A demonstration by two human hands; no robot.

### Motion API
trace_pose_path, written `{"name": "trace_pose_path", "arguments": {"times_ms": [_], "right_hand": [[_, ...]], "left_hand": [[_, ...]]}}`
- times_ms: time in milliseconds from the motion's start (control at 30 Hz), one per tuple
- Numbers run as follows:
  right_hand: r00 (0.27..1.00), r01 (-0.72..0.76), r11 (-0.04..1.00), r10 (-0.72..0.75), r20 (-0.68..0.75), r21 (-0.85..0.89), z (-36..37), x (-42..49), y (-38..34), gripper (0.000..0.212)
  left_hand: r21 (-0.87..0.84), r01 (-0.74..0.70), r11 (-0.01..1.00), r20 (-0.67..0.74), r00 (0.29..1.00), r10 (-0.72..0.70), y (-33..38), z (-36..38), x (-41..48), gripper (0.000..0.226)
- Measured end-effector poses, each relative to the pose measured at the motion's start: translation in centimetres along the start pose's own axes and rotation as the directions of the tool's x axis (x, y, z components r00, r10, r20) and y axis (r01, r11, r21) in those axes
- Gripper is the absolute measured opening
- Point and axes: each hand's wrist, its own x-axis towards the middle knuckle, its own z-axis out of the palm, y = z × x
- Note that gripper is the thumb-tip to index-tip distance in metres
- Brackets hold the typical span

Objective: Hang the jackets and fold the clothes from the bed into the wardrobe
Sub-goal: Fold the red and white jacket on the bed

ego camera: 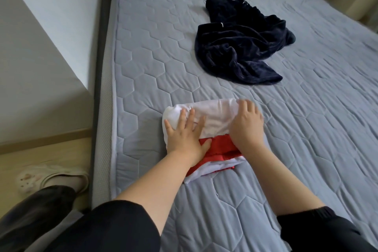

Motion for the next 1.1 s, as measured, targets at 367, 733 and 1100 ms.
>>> {"name": "trace_pose_path", "arguments": {"times_ms": [367,733,1100], "right_hand": [[0.893,0.025,0.979,-0.113,0.435,0.202,5.9,0.2,1.0,0.054],[0.839,-0.067,0.975,-0.060,0.540,0.213,5.5,0.3,0.7,0.052],[0.871,-0.248,0.854,-0.010,0.491,0.458,5.8,0.2,1.1,0.045]], "left_hand": [[-0.250,0.038,0.968,-0.199,0.976,-0.090,-1.5,1.7,-0.5,0.060],[-0.916,0.397,0.051,0.312,0.788,-0.530,-2.4,0.4,-1.5,0.075],[-0.787,0.410,-0.462,0.531,0.831,-0.165,-3.0,0.5,-2.4,0.039]]}}
